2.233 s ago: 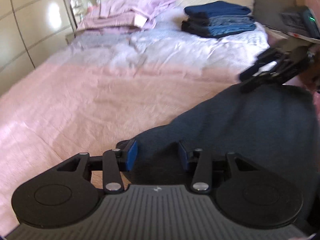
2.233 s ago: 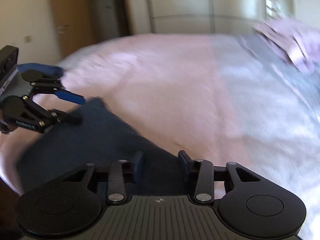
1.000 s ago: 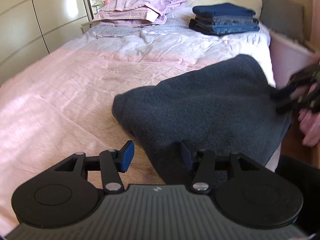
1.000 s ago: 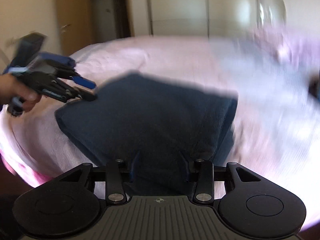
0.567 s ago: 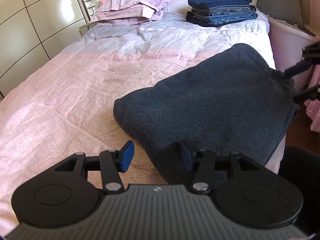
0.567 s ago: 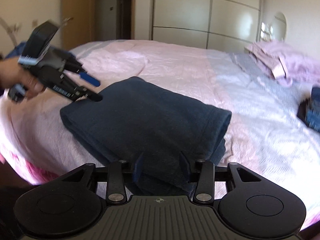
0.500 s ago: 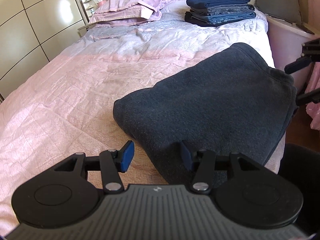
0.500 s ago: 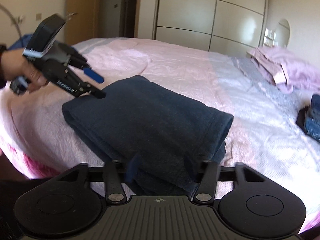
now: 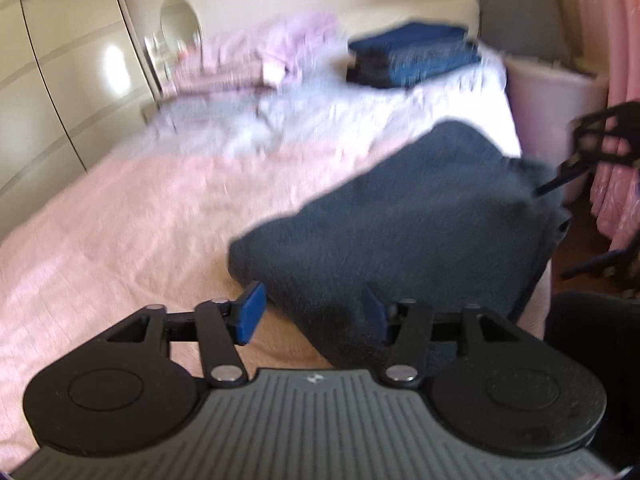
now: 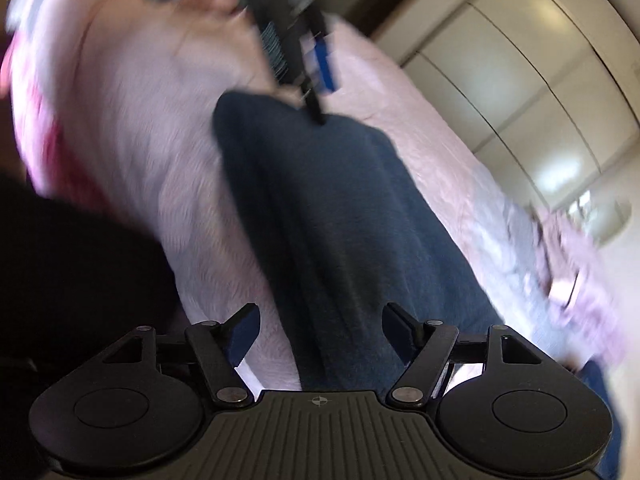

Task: Fold clothes
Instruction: 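Grasp the folded navy pants with the right gripper and lift them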

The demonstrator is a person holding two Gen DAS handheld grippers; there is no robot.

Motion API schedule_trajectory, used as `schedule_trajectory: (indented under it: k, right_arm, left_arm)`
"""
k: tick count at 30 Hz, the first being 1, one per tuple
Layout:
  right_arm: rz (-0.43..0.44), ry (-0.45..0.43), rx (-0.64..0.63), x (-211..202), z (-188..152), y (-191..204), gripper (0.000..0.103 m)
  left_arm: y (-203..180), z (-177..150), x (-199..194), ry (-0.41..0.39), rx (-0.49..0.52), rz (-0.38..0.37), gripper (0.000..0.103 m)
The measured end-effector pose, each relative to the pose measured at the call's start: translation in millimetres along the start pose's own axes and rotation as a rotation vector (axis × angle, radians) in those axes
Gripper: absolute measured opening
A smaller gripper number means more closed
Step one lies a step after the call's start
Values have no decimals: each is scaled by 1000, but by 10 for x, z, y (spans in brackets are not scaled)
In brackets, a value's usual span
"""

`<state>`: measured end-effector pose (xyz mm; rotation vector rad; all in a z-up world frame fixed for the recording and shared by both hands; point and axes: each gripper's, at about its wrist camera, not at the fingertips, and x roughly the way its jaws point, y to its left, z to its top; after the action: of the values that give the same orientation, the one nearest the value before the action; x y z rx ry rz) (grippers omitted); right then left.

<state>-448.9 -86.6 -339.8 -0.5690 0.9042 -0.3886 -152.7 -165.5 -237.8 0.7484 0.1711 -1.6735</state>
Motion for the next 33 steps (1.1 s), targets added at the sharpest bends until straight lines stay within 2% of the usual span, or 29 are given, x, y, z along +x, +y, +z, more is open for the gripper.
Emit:
schedule_trajectory:
  k: [2, 5, 6, 7, 10, 11, 15, 16, 17, 21, 22, 24, 27, 30, 32, 33]
  right_arm:
    - [-22, 26, -58, 124, 14, 39, 70]
    - [-30, 39, -56, 287, -3, -33, 70]
    - [-31, 44, -51, 339, -10, -64, 65]
    - [-32, 48, -46, 391, -16, -94, 42]
    - [-9, 12, 85, 339, -4, -361, 33]
    - [-4, -1, 125, 317, -7, -447, 33]
    - [10, -36, 229, 290, -39, -687, 33]
    - [13, -41, 245, 294, -52, -720, 33]
    - [12, -44, 251, 297, -74, -732, 33]
    - [-16, -60, 199, 293, -184, -590, 35]
    - [-35, -67, 170, 299, -215, -506, 55]
    - [-72, -86, 106, 353, -272, -314, 82]
    - [-115, -115, 41, 522, -346, -173, 82]
    - [-174, -72, 9, 811, -395, -287, 81]
    - [-192, -49, -18, 922, -457, -436, 52]
    - [-167, -48, -16, 933, -472, -531, 47]
  left_arm:
    - [-105, -34, -178, -44, 57, -5, 73]
    - [-319, -92, -411, -96, 174, -15, 82]
    - [-444, -118, -452, -101, 241, -19, 84]
    - [-596, -149, -472, -105, 317, -21, 87]
    - [-1021, -247, -331, -91, 485, -11, 88]
    - [-1158, -273, -252, -82, 537, 2, 88]
    - [-1499, -305, 266, -24, 697, 179, 86]
    - [-1516, -297, 381, -1, 712, 209, 75]
    - [-1508, -286, 462, 20, 716, 232, 50]
    - [-1372, -177, 463, 58, 665, 180, 36]
    - [-1328, -152, 436, 61, 650, 161, 35]
    - [-1226, -87, 399, 71, 612, 119, 34]
    - [-1088, 47, 390, 92, 574, 59, 34]
    - [-935, 168, 399, 111, 579, -17, 34]
    - [-844, 233, 429, 126, 586, -78, 34]
    - [-803, 267, 443, 134, 585, -107, 33]
